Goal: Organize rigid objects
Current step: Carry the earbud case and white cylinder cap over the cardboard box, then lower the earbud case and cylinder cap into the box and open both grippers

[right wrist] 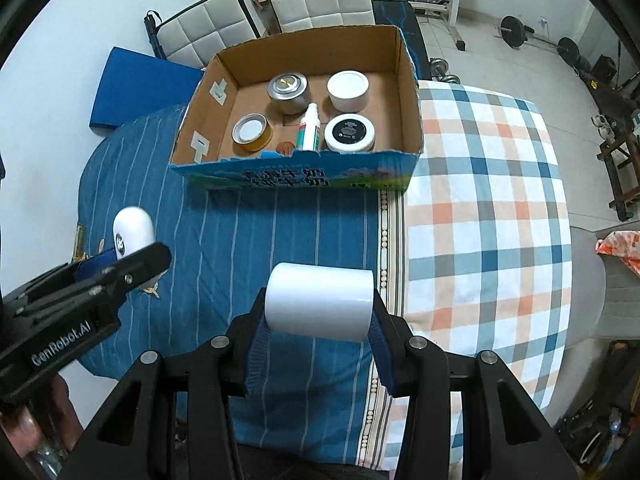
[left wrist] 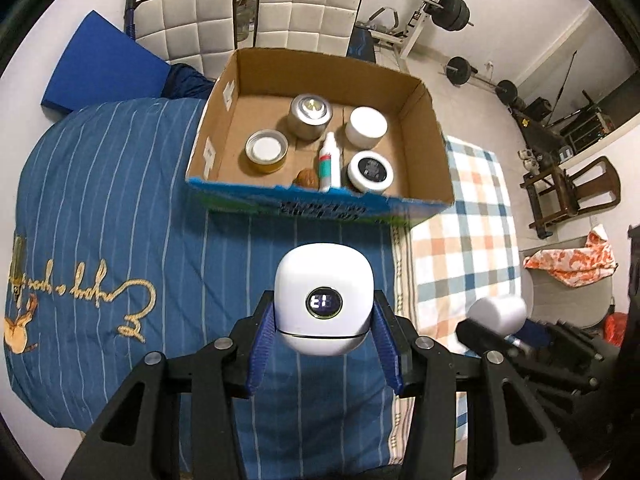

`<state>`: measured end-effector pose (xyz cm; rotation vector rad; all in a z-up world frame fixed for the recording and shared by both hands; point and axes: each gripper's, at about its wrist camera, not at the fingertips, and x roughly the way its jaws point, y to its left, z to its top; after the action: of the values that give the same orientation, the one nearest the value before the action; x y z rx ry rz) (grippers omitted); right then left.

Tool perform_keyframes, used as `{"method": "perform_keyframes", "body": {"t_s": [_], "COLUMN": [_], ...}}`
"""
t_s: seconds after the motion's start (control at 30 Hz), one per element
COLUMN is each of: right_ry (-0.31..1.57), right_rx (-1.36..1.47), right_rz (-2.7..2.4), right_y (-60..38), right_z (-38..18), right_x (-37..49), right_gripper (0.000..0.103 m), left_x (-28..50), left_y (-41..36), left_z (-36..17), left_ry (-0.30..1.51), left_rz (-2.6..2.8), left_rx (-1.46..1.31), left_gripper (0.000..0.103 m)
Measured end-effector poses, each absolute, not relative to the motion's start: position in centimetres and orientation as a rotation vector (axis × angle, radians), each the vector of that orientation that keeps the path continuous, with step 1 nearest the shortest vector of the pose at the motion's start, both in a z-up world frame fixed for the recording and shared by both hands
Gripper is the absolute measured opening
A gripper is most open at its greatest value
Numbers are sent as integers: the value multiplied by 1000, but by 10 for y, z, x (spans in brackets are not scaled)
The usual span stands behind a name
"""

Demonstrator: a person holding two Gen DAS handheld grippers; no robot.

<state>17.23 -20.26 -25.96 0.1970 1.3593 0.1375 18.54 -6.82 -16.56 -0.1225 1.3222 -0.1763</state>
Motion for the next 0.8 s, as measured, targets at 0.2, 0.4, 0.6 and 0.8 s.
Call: {"method": "perform_keyframes", "body": {"t_s": [0.2,0.4,0.6,0.8], "right_ry": [1330,1302,1335,1373], "right_rx": [224,217,245,275], "right_rz": [160,130,67,37], "right_y": [-208,-215,-226,-224], "right_z": [-254,-254,-288,-331], "right_x": [214,280,360,430], "right_gripper": [47,47,47,47], "left_x": [236,312,382,442], "left_y": [-66,-61,-47,-33], "left_z": [-157,-173,-218,-264], "left_ry": [1299,1310,1380,1466], "left_rz": [-183,-167,-126,-91], "left_rx": [-110,-81,-64,-90], "left_gripper": [43,43,43,43]}}
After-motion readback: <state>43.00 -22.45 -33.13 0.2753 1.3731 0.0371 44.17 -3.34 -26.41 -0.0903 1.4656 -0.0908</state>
